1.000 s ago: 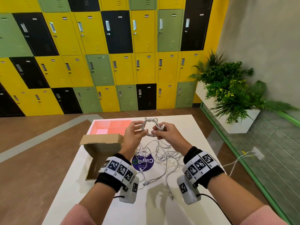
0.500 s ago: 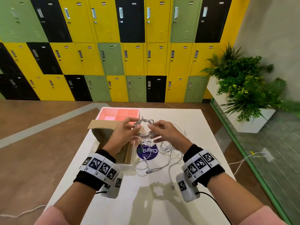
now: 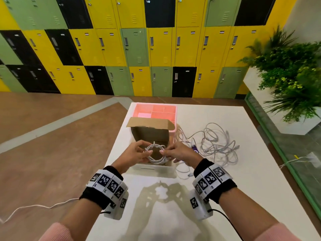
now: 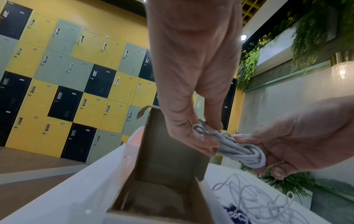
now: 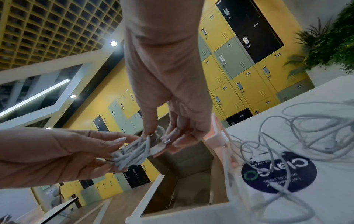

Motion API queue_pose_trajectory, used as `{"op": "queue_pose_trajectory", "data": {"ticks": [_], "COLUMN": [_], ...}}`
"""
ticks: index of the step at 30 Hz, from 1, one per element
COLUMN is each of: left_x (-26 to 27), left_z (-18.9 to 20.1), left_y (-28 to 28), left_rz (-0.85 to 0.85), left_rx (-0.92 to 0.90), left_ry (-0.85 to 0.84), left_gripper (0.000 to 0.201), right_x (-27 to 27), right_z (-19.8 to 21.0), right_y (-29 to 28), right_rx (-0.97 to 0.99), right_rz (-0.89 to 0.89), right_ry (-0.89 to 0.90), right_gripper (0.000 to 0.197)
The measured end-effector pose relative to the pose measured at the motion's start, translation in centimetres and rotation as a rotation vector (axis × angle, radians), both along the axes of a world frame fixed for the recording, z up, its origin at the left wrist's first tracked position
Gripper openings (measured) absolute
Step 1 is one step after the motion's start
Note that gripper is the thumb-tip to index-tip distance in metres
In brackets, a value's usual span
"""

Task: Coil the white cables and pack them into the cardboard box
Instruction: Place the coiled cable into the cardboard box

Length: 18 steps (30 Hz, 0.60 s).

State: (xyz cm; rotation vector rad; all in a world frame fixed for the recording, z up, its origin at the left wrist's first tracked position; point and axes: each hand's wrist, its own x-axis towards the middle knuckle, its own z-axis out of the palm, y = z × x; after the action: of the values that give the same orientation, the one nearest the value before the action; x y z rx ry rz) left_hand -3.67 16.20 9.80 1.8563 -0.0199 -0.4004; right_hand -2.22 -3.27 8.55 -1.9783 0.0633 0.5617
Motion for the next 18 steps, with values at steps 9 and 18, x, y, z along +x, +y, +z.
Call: {"op": "queue_pose_trajectory", "data": {"ticks": [9,18], "left_x": [4.1,7.8], "left_z": [-5.7,-9.8], "left_y": [2.9,2.7], "left_rz": [0.216,0.371], "left_rx": [0.061,0.193], "left_ry": [-0.059,-0.036], "left_gripper": [0.032,0.023], "right_x": [2.8,6.4], "right_z": [-3.6,-8.9], "right_y": [4.8,6.6], "right_rx": [-0.023,-0.166], "right_rz": [-0.23,-0.315], "right_ry": [0.023,0.091], "right_gripper": [0.025,0.032]}}
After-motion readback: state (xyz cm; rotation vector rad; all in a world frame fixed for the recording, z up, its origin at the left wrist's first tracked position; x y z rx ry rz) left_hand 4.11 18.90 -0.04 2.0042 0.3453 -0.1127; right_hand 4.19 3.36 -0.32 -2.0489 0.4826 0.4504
